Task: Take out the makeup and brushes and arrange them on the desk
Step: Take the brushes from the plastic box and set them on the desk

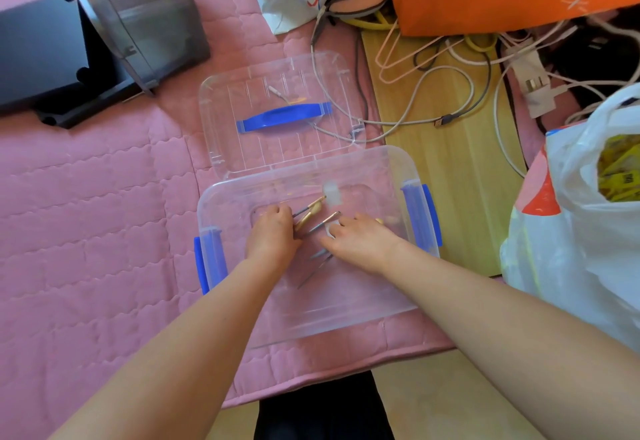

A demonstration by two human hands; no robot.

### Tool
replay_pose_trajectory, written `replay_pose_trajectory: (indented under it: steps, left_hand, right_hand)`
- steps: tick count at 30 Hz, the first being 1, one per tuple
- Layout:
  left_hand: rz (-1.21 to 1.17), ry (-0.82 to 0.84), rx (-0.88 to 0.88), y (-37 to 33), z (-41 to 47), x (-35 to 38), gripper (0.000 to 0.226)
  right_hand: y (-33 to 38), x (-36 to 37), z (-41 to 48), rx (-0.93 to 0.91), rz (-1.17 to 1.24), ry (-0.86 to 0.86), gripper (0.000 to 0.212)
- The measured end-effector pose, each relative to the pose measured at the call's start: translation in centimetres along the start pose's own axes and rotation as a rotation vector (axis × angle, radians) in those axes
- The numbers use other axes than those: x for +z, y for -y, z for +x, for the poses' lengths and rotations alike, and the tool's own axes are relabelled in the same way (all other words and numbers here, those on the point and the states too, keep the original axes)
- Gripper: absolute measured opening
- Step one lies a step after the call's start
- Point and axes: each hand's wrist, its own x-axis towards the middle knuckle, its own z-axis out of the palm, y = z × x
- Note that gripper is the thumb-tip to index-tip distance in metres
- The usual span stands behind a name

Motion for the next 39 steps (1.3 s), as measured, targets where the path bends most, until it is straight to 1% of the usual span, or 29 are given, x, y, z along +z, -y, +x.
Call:
replay_pose_trajectory:
  steps: [4, 9, 13, 18, 20, 23, 24, 26, 28, 31, 33, 35, 37, 39]
  left_hand:
    - [0.091, 0.001, -0.029, -0.4, 0.0, 0.2, 0.010]
    - [0.211, 0.014, 0.028, -0.7, 0.0, 0.7, 0.018]
    - [0.327, 0.008, 0.063, -0.8, -0.1, 0.9, 0.022]
    - [0.381, 0.022, 0.093, -1.2, 0.0, 0.6, 0.027]
    - [0.310, 0.034, 0.075, -1.2, -0.1, 0.4, 0.025]
    - [0.118, 0.055, 0.015, -1.6, -0.4, -1.0, 0.010]
    - [0.072, 0.080, -0.002, -1.8, -0.5, -1.6, 0.009]
    - [0.017, 0.142, -0.022, -2.2, -1.1, -2.9, 0.015]
    - [-0.014, 0.192, -0.006, -2.5, -2.1, -4.3, 0.015]
    - [-0.064, 0.235, 0.048, -2.6, -4.2, -6.5, 0.003]
    - [-0.198, 0.257, 0.053, -2.3, -5.8, -7.9, 0.008]
    - [-0.390, 0.268, 0.031, -2.0, -7.7, -9.4, 0.008]
    - [-0.543, 0.250, -0.002, -1.7, -9.8, -10.6, 0.009]
    - [-0.645, 0.222, -0.042, -1.7, -11.9, -11.9, 0.011]
  right_hand:
    - [0.4, 0.2, 0.0, 0.024, 0.053, 0.047, 0.033]
    - [0.9, 0.8, 0.0, 0.050, 0.124, 0.074, 0.030]
    - [1.4, 1.1, -0.3, 0.101, 0.173, 0.126, 0.033]
    - [1.2, 0.5, -0.3, 0.148, 0.204, 0.200, 0.033]
    - [1.0, 0.2, -0.1, 0.169, 0.251, 0.206, 0.031]
    - [0.8, -0.4, -0.1, 0.202, 0.349, 0.160, 0.031]
    - [0.7, -0.7, -0.2, 0.216, 0.394, 0.149, 0.030]
    - [0.8, -1.4, -0.5, 0.247, 0.497, 0.127, 0.026]
    - [0.9, -2.4, -1.1, 0.277, 0.584, 0.101, 0.021]
    - [1.3, -4.4, -2.7, 0.299, 0.640, 0.075, 0.018]
    - [1.5, -5.9, -4.1, 0.306, 0.656, 0.053, 0.017]
    - [1.8, -7.2, -5.7, 0.323, 0.689, 0.033, 0.017]
    - [2.1, -8.3, -7.4, 0.337, 0.732, 0.027, 0.016]
    - [2.3, -9.6, -9.3, 0.347, 0.806, 0.016, 0.015]
